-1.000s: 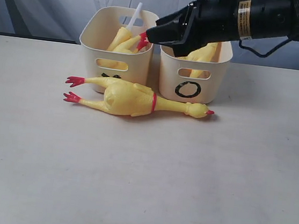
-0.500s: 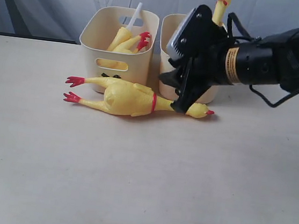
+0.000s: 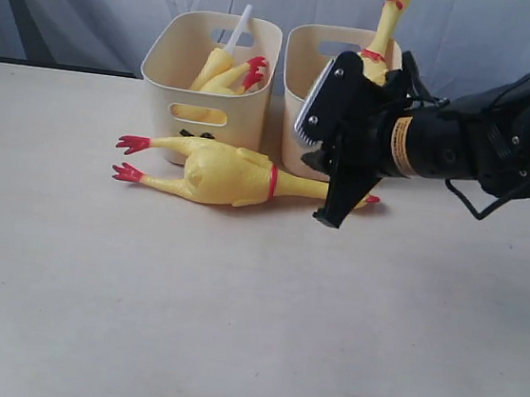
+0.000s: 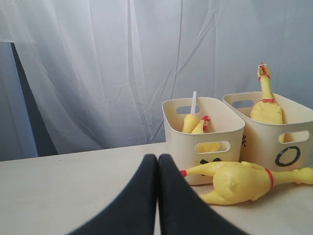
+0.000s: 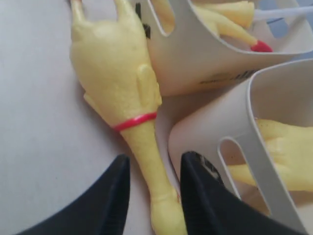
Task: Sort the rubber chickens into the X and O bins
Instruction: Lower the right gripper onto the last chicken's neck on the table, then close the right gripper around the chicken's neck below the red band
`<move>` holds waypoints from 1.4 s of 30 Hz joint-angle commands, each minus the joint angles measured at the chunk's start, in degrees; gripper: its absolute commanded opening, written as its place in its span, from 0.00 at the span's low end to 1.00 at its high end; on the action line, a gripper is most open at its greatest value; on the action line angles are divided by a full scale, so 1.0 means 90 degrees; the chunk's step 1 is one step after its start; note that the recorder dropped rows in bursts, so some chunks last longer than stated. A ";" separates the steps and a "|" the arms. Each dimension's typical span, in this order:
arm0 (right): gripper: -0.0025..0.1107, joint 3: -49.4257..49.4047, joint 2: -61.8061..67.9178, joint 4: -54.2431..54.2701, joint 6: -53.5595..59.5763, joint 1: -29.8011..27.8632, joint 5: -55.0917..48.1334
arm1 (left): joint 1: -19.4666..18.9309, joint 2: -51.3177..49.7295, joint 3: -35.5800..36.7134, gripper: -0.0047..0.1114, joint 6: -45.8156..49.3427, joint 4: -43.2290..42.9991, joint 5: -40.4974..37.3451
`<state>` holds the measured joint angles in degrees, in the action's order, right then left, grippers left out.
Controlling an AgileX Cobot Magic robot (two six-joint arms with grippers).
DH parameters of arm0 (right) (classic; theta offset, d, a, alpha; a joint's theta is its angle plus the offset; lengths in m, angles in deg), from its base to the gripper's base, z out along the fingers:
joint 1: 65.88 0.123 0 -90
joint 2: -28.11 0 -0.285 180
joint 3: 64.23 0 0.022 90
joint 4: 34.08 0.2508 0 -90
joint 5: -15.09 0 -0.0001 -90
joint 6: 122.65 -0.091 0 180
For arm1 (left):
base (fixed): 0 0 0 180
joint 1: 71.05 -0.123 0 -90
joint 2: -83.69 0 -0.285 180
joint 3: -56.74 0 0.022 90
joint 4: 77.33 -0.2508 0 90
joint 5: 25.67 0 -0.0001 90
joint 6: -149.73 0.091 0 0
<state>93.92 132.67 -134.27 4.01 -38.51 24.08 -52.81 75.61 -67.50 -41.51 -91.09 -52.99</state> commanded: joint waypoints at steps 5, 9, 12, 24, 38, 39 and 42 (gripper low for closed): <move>0.32 -0.0223 0.0465 0.0026 0.0859 0.0402 -0.1610 | 0.0027 0.0033 0.0030 0.04 -0.0025 0.0006 0.0038; 0.32 -0.0209 0.0836 0.0026 0.0882 0.0675 -0.1915 | 0.0027 0.0033 0.0030 0.04 -0.0025 0.0006 0.0038; 0.32 -0.0137 0.1317 0.0026 0.0905 0.0824 -0.2596 | 0.0027 0.0033 0.0030 0.04 -0.0025 0.0006 0.0038; 0.37 0.1023 0.2266 0.0026 0.0905 0.0895 -0.2679 | 0.0027 0.0033 0.0030 0.04 -0.0025 0.0006 0.0038; 0.45 0.1371 0.2786 0.0026 0.0920 0.0895 -0.2995 | 0.0027 0.0033 0.0030 0.04 -0.0025 0.0019 0.0038; 0.45 0.1420 0.2832 0.0026 0.0920 0.0895 -0.3024 | 0.0027 0.0033 0.0030 0.04 -0.0025 0.0019 0.0038; 0.45 0.1575 0.2933 0.0026 0.0920 0.0895 -0.3072 | 0.0027 0.0033 0.0030 0.04 -0.0025 0.0019 0.0038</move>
<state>106.89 158.22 -134.16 12.02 -30.47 -2.76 -52.81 75.61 -67.50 -41.51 -91.09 -52.99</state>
